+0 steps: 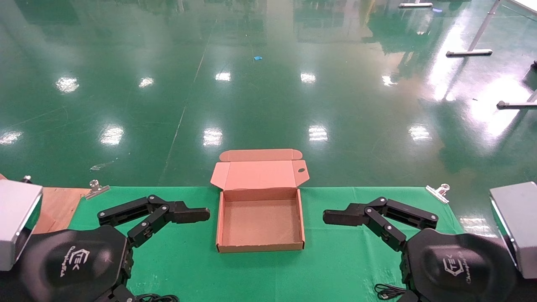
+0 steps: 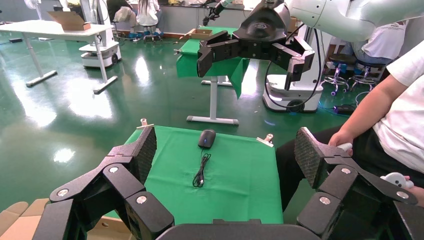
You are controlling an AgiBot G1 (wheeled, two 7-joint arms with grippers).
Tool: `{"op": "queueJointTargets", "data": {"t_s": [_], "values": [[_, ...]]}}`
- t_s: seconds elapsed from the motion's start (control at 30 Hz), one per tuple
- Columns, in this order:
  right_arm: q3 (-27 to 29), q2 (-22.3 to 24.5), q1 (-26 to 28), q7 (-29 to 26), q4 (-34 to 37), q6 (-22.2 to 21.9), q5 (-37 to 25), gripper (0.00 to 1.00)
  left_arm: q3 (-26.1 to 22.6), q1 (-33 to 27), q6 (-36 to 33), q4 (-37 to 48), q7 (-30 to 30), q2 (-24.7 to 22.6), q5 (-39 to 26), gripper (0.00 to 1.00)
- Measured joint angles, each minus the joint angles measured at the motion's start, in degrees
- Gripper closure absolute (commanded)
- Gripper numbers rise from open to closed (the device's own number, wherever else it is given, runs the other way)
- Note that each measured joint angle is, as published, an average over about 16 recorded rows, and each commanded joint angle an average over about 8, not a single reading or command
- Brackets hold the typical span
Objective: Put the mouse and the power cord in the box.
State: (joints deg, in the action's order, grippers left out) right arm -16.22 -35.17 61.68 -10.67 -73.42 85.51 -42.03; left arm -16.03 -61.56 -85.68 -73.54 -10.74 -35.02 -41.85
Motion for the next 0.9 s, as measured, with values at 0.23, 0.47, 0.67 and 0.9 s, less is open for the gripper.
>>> {"op": "queueJointTargets", "data": {"t_s": [0.23, 0.47, 0.67, 0.9], "values": [[0.0, 0.0, 0.0, 0.0, 0.0, 0.0, 0.0, 0.00, 0.0, 0.0, 0.0, 0.0, 0.0, 0.0, 0.0, 0.00], [0.0, 0.0, 0.0, 0.0, 0.0, 0.0, 0.0, 0.00, 0.0, 0.0, 0.0, 0.0, 0.0, 0.0, 0.0, 0.00], [0.0, 0.0, 0.0, 0.0, 0.0, 0.0, 0.0, 0.00, 0.0, 0.0, 0.0, 0.0, 0.0, 0.0, 0.0, 0.00], [0.0, 0.1, -0.1, 0.1, 0.1, 0.0, -0.2, 0.00, -0.2, -0.1, -0.1, 0.0, 0.1, 0.0, -0.5, 0.00]]}}
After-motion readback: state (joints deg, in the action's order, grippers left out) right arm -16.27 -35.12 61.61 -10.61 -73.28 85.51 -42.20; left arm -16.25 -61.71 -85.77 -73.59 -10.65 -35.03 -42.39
